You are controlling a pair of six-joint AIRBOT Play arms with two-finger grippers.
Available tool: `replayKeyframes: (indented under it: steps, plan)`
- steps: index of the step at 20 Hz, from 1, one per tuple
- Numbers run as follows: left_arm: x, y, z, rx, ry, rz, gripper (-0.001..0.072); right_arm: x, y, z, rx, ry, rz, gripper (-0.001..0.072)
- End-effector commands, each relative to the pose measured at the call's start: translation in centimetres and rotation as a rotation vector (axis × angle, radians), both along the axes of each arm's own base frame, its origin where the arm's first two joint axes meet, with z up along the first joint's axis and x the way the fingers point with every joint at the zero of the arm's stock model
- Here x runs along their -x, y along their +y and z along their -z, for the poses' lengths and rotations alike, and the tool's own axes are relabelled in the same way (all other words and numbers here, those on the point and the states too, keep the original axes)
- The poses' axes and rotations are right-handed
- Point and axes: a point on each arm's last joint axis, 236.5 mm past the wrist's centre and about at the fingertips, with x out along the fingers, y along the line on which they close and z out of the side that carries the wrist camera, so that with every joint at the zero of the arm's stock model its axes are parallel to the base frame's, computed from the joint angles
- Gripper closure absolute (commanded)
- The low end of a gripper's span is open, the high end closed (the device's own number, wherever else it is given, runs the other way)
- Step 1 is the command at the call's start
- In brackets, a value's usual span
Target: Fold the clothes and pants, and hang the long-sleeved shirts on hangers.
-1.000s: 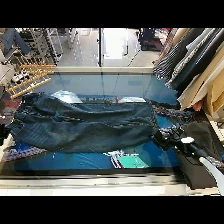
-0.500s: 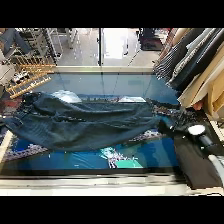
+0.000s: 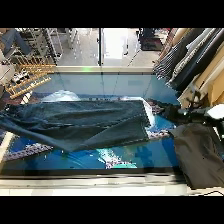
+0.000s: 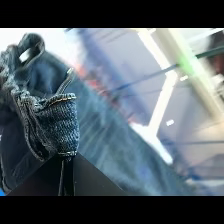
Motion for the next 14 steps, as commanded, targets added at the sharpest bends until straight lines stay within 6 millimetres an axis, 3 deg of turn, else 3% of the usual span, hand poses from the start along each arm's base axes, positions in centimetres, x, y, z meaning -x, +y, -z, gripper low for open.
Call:
replayKeyframes:
  steps: [1,3,5,8,14]
  plan:
    - [1.6,0.0,1.7,-0.011,0.091,-0.003,0.0691,4.6,0.3,6.9,0.001,0.207,-0.024,0.0325]
    - [1.6,-0.1,2.5,0.005,0.102,-0.001,0.0691,5.3,0.0,10.4,0.006,0.230,0.012,0.0326]
    - [1.6,0.0,2.7,0.007,0.104,-0.001,0.0690,5.5,0.1,12.7,-0.006,0.262,0.029,0.0324]
    - [1.6,0.0,2.7,0.006,0.104,-0.001,0.0690,6.4,1.6,15.7,-0.116,0.417,0.066,0.0252]
    - [1.6,0.0,2.7,0.006,0.104,-0.001,0.0689,2.8,3.0,19.3,-0.195,0.408,0.180,0.0251]
